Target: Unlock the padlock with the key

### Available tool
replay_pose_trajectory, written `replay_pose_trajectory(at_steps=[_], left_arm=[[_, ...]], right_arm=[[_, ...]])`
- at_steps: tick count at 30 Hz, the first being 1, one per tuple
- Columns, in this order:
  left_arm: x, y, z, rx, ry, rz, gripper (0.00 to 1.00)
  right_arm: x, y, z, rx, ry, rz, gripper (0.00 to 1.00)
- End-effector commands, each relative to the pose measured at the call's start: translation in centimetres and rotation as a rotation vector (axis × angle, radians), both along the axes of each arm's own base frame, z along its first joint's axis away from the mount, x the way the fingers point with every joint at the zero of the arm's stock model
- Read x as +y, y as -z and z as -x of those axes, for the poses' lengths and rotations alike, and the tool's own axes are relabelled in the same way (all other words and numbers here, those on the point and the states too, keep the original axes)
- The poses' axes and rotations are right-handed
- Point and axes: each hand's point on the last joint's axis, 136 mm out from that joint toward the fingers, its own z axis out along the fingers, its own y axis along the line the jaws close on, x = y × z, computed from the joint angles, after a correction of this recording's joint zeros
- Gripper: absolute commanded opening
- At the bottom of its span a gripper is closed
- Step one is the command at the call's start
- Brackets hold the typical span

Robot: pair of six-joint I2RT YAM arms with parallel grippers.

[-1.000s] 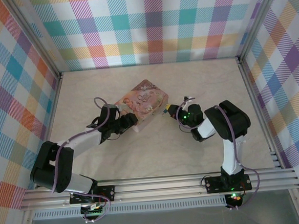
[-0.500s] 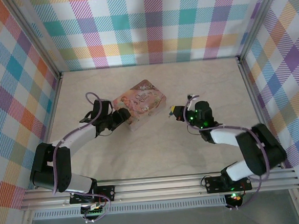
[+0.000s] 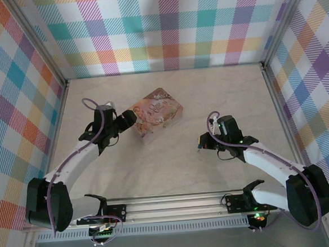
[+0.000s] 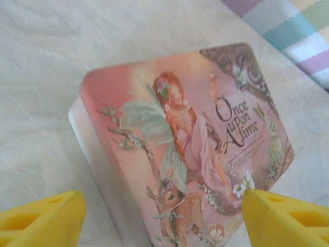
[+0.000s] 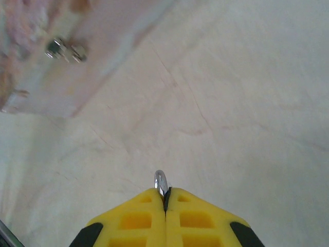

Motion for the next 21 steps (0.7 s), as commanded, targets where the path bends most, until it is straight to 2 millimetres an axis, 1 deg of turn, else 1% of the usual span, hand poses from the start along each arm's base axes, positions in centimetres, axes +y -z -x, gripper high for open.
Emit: replay_pose_trajectory(at_steps=[1, 6, 10, 14, 19, 21], left_arm=[[2.1, -0.7, 0.4, -0.035, -0.062, -0.064, 0.81], [2.6, -0.9, 0.9, -0.036, -0.077, -0.08, 0.81], [3.0, -1.2, 1.1, -0.039, -0.093, -0.093, 0.82], [3.2, -1.5, 1.1, -0.04, -0.093, -0.112, 0.82], [3.6, -2.0, 1.0, -0.05, -0.108, -0.127, 0.83], [3.8, -2.2, 0.9, -0.057, -0.117, -0.131, 0.83]], right_arm=[[-0.3, 3.0, 2.6, 0.145, -0.038, 0.044, 0.0], [0.6, 4.9, 2.3, 0.204, -0.058, 0.043, 0.0], [1.2, 6.0, 1.8, 0.229, -0.071, 0.05, 0.0], [1.4, 6.6, 1.2, 0.231, -0.064, 0.049, 0.02], [1.1, 6.8, 0.8, 0.219, -0.046, 0.066, 0.12], [0.9, 6.6, 0.7, 0.208, -0.04, 0.078, 0.19]])
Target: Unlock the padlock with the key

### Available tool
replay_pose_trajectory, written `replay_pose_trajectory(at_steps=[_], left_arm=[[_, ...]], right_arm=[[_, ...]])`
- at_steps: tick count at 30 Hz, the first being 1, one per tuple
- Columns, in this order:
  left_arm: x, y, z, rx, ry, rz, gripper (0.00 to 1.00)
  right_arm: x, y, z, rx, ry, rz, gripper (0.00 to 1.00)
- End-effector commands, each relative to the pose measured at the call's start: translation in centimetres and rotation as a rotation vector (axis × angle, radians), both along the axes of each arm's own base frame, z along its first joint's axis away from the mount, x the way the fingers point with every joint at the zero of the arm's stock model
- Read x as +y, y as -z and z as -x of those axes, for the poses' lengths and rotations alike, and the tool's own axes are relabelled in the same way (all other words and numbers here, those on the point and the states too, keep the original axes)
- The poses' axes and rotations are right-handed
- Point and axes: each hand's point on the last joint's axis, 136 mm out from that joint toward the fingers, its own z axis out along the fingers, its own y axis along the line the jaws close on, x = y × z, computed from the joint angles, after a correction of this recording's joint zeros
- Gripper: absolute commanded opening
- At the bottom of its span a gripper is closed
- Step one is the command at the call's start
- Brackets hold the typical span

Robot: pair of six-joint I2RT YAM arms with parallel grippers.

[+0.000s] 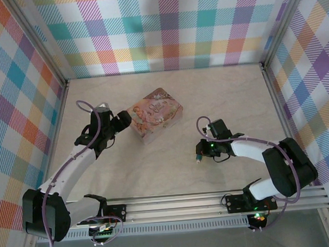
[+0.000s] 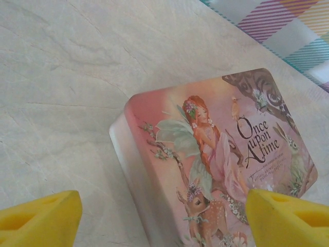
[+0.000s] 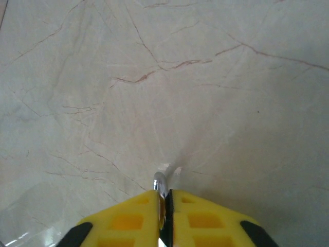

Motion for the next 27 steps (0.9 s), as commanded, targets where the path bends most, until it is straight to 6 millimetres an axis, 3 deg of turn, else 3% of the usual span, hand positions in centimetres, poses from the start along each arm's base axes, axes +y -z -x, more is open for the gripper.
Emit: replay_pose_trajectory(at_steps=[1, 4, 8, 13, 20, 27], left_arm=[[1.3, -1.3, 0.0, -0.035, -0.034, -0.034, 0.83], [1.6, -2.0, -0.2, -0.053, -0.05, -0.041, 0.83], [2.7, -3.5, -0.3, -0.095, -0.092, -0.07, 0.91], [5.8, -5.7, 0.0, -0.163, -0.215, -0.147, 1.0], [9.8, -8.2, 0.7, -0.255, -0.36, -0.257, 1.0], [12.9, -9.3, 1.9, -0.326, -0.471, -0.342, 1.0]], right_arm=[[-0.1, -0.5, -0.7, -0.037, 0.003, 0.017, 0.21], [-0.8, -1.3, -1.1, -0.07, 0.019, 0.054, 0.31], [-2.0, -3.7, -2.3, -0.17, 0.049, 0.112, 0.44], [-4.2, -7.7, -4.3, -0.355, 0.112, 0.198, 0.66], [-9.0, -12.8, -7.1, -0.605, 0.221, 0.34, 0.98], [-14.2, -15.1, -9.2, -0.729, 0.295, 0.498, 1.0]])
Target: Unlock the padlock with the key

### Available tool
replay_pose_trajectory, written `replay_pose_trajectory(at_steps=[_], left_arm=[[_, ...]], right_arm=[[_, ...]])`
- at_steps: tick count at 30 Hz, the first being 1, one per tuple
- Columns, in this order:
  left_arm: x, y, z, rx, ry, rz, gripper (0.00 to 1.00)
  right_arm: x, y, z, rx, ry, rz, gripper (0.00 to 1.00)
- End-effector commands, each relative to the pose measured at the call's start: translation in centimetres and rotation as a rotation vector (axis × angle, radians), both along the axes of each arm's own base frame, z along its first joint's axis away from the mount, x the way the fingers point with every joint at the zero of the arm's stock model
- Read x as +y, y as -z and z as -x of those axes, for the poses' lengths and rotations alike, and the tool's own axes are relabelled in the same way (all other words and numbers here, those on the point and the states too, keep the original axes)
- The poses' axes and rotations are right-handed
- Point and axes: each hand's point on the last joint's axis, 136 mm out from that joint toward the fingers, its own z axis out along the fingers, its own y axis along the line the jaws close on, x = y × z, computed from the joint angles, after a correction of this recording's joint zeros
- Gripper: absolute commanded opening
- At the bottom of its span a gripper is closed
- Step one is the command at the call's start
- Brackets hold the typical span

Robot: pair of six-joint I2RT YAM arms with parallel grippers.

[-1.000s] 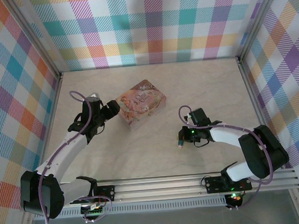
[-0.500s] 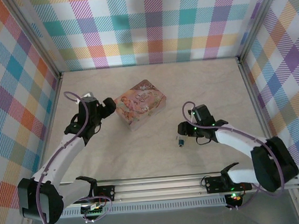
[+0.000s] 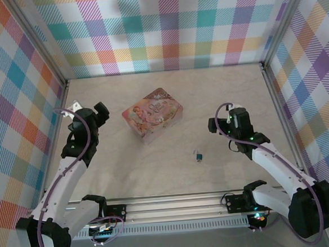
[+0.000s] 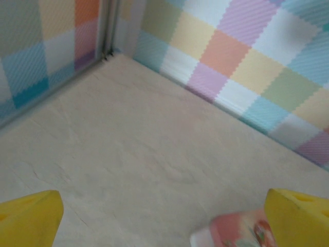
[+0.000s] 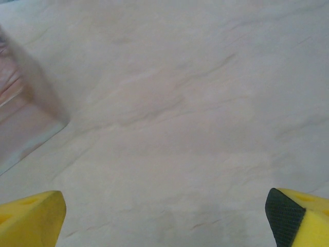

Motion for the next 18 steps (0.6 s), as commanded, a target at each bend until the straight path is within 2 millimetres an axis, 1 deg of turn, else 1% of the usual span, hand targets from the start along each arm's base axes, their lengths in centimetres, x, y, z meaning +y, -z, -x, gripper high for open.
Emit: replay_pose_trajectory(at_steps=[1, 4, 6, 7, 10, 12, 15, 18], left_arm=[[2.3, -1.0, 0.7, -0.056, -0.09, -0.076, 1.0], [3.2, -0.1, 0.7, -0.064, -0.126, -0.118, 1.0], [4.0, 1.2, 0.7, -0.049, -0.16, -0.144, 1.0], [4.2, 1.8, 0.5, -0.038, -0.165, -0.156, 1.0], [4.3, 4.2, -0.2, 0.028, -0.14, -0.194, 1.0], [4.3, 5.7, -0.6, 0.067, -0.126, -0.213, 1.0], [3.8, 7.7, -1.4, 0.091, -0.085, -0.227, 1.0], [2.9, 9.8, -2.3, 0.129, -0.017, -0.241, 1.0]], right_arm=[[-2.9, -2.0, -1.7, -0.116, 0.042, 0.132, 1.0], [-4.9, -1.1, -2.7, -0.162, 0.083, 0.171, 1.0], [-6.2, -0.2, -3.2, -0.18, 0.114, 0.171, 1.0], [-6.4, 0.2, -3.4, -0.184, 0.109, 0.167, 1.0], [-6.7, 1.3, -4.1, -0.186, 0.09, 0.169, 1.0], [-6.6, 1.6, -4.6, -0.214, 0.07, 0.178, 1.0], [-6.3, 2.1, -5.1, -0.254, 0.045, 0.177, 1.0], [-5.9, 2.4, -5.5, -0.303, 0.024, 0.166, 1.0]])
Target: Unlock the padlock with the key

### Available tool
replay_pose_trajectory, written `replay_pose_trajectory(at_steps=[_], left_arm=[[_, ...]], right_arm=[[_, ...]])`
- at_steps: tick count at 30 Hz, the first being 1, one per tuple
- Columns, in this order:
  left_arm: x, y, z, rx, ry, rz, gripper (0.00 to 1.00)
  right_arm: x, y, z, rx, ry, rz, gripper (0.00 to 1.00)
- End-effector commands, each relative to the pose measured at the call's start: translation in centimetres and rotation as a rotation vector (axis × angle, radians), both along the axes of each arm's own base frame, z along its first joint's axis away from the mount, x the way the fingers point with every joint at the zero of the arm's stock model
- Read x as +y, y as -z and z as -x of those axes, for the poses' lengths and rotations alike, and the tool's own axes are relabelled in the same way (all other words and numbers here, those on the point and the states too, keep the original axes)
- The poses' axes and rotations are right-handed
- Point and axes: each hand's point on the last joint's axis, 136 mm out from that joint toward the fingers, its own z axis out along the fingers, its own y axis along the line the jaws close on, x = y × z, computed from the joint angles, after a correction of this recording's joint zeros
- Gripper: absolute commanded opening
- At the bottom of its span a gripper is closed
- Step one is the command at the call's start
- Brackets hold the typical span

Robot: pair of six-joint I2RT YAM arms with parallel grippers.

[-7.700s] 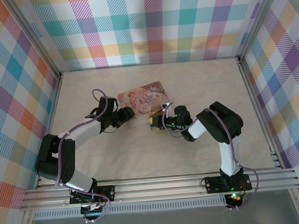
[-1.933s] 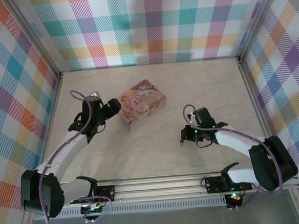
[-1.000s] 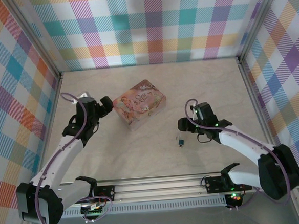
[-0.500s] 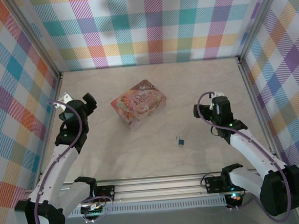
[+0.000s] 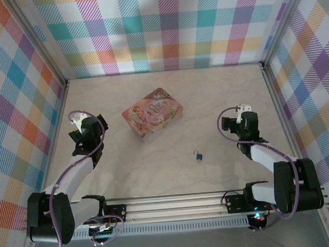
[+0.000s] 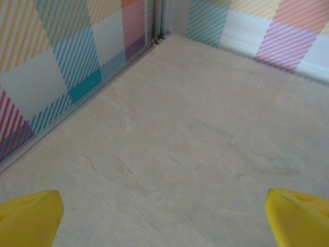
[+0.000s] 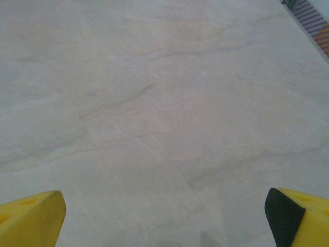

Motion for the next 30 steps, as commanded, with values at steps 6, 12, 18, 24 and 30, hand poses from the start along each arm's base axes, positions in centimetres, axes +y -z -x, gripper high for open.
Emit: replay_pose_trajectory(at_steps=[6, 12, 18, 24, 30], left_arm=[[-2.1, 3.9, -2.4, 0.014, 0.175, -0.039, 1.0], [-3.7, 5.5, -3.4, -0.008, 0.283, -0.058, 1.0], [-4.5, 7.7, -4.1, -0.043, 0.33, -0.053, 1.0], [-4.6, 8.0, -4.4, -0.003, 0.342, -0.034, 1.0], [-4.6, 8.1, -4.4, -0.002, 0.343, -0.038, 1.0]], right_arm=[[2.3, -2.4, -2.0, -0.233, -0.144, -0.048, 1.0], [2.5, -0.2, -2.5, -0.254, -0.162, -0.051, 1.0], [1.7, 0.5, -3.4, -0.17, -0.126, -0.08, 1.0], [0.8, 0.8, -4.0, -0.135, -0.089, -0.103, 1.0], [0.9, 0.7, -3.9, -0.137, -0.093, -0.098, 1.0]])
